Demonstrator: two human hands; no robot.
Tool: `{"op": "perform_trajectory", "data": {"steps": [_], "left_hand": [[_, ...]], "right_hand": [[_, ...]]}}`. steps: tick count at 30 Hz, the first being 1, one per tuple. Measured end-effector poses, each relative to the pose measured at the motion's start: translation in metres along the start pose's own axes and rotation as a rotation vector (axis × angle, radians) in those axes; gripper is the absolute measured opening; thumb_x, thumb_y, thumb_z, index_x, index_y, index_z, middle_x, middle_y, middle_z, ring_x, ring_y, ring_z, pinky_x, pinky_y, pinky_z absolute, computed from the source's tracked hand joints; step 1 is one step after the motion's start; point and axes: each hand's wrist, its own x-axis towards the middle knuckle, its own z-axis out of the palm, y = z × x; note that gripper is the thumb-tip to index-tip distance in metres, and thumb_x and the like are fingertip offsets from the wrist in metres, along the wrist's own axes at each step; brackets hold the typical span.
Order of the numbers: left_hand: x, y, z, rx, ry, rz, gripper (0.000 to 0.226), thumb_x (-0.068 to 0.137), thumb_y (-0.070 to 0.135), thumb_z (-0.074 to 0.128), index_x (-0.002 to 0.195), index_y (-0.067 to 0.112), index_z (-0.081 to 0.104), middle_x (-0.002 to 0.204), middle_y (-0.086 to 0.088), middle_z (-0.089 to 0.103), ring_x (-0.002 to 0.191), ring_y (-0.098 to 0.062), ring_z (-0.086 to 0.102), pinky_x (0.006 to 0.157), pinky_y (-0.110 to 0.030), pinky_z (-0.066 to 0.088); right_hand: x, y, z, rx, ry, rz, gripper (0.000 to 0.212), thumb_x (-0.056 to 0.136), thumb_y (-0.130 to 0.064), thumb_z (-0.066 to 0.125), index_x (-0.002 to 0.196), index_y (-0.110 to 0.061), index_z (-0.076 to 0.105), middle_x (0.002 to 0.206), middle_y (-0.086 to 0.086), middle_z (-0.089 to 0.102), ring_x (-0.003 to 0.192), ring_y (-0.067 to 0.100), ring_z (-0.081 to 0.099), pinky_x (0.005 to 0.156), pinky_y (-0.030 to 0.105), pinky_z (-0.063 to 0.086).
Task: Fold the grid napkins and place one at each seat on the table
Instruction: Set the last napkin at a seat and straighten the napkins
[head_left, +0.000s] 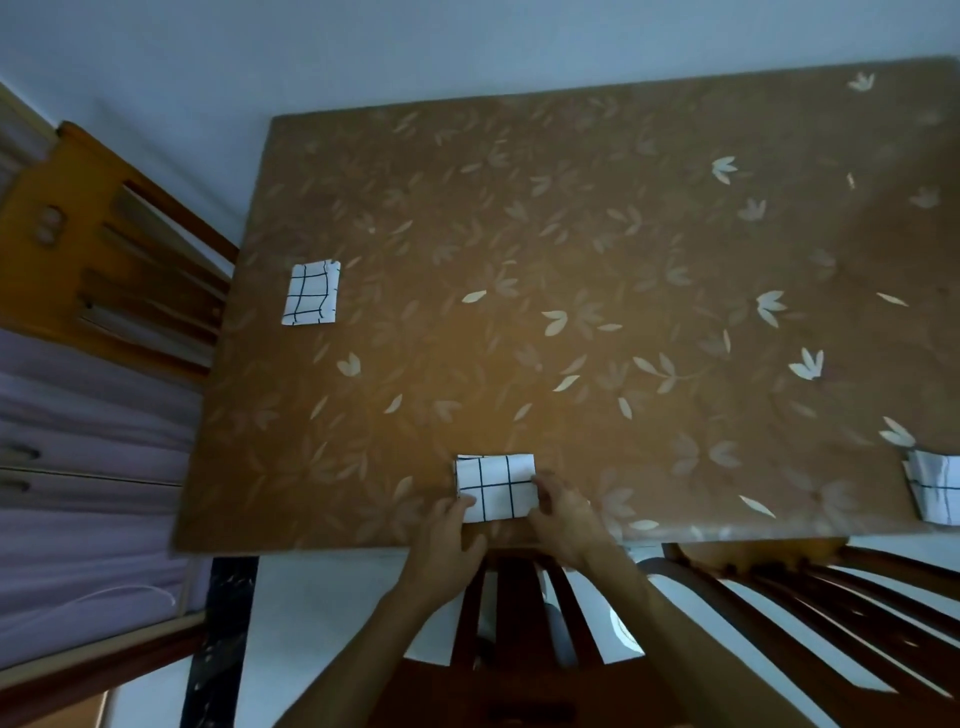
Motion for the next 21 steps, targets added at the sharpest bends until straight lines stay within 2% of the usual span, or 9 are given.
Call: {"op": "perform_trajectory", "data": {"steps": [5, 8, 11, 14, 16, 18, 21], "left_hand": [[-0.015, 0.002, 0.016, 0.062, -0.044, 0.095, 0.048, 0.096, 0.022, 0.057, 0.142, 0.021, 0.044, 0.139, 0.001, 0.044, 0.121, -0.013, 0.049, 0.095, -0.024, 0.046], [-0.019, 0.000, 0.019, 0.087, -0.041, 0.108, 0.048, 0.098, 0.022, 0.054, 0.145, 0.021, 0.041, 0.144, 0.003, 0.040, 0.125, -0.011, 0.046, 0.094, -0.021, 0.044], [-0.019, 0.003, 0.016, 0.170, 0.067, 0.119, 0.048, 0.098, 0.018, 0.052, 0.145, 0.018, 0.044, 0.147, 0.001, 0.039, 0.126, -0.013, 0.049, 0.095, -0.023, 0.047], [-0.014, 0.011, 0.014, 0.254, 0.177, 0.207, 0.045, 0.094, 0.013, 0.054, 0.138, 0.019, 0.050, 0.145, 0.000, 0.040, 0.119, -0.016, 0.054, 0.089, -0.030, 0.054], [-0.006, 0.017, 0.012, 0.251, 0.208, 0.233, 0.044, 0.094, 0.013, 0.058, 0.137, 0.019, 0.051, 0.142, 0.000, 0.043, 0.115, -0.016, 0.056, 0.087, -0.031, 0.055], [0.007, 0.022, 0.011, 0.212, 0.235, 0.208, 0.051, 0.093, 0.010, 0.062, 0.142, 0.018, 0.049, 0.140, 0.000, 0.047, 0.118, -0.017, 0.057, 0.089, -0.034, 0.055], [0.024, 0.028, 0.012, 0.283, 0.227, 0.170, 0.053, 0.092, 0.011, 0.066, 0.142, 0.022, 0.050, 0.136, 0.001, 0.051, 0.124, -0.020, 0.052, 0.092, -0.035, 0.053]], "right_hand": [[-0.016, 0.022, 0.002, -0.011, 0.039, -0.023, 0.056, 0.090, -0.012, 0.049, 0.146, -0.013, 0.044, 0.143, 0.011, 0.048, 0.127, 0.028, 0.048, 0.108, 0.038, 0.041], [-0.021, 0.028, 0.003, -0.037, 0.062, -0.037, 0.054, 0.091, -0.011, 0.049, 0.145, -0.014, 0.044, 0.139, 0.010, 0.049, 0.126, 0.025, 0.047, 0.102, 0.029, 0.037], [-0.023, 0.028, 0.005, -0.107, 0.144, -0.089, 0.054, 0.092, -0.013, 0.050, 0.145, -0.015, 0.044, 0.143, 0.009, 0.045, 0.126, 0.027, 0.048, 0.102, 0.033, 0.041], [-0.019, 0.019, 0.003, -0.270, 0.246, -0.258, 0.055, 0.095, -0.013, 0.054, 0.148, -0.019, 0.037, 0.148, 0.004, 0.036, 0.125, 0.027, 0.048, 0.097, 0.035, 0.050], [-0.008, 0.008, 0.002, -0.343, 0.208, -0.311, 0.062, 0.095, -0.010, 0.057, 0.149, -0.023, 0.031, 0.148, 0.002, 0.032, 0.121, 0.026, 0.051, 0.089, 0.036, 0.055], [0.006, 0.000, 0.003, -0.395, 0.151, -0.295, 0.065, 0.090, -0.006, 0.062, 0.146, -0.023, 0.032, 0.142, 0.003, 0.034, 0.115, 0.028, 0.056, 0.079, 0.041, 0.059], [0.018, -0.002, 0.007, -0.503, 0.109, -0.255, 0.059, 0.087, 0.004, 0.059, 0.138, -0.017, 0.040, 0.133, 0.009, 0.037, 0.112, 0.031, 0.057, 0.078, 0.041, 0.059]]}}
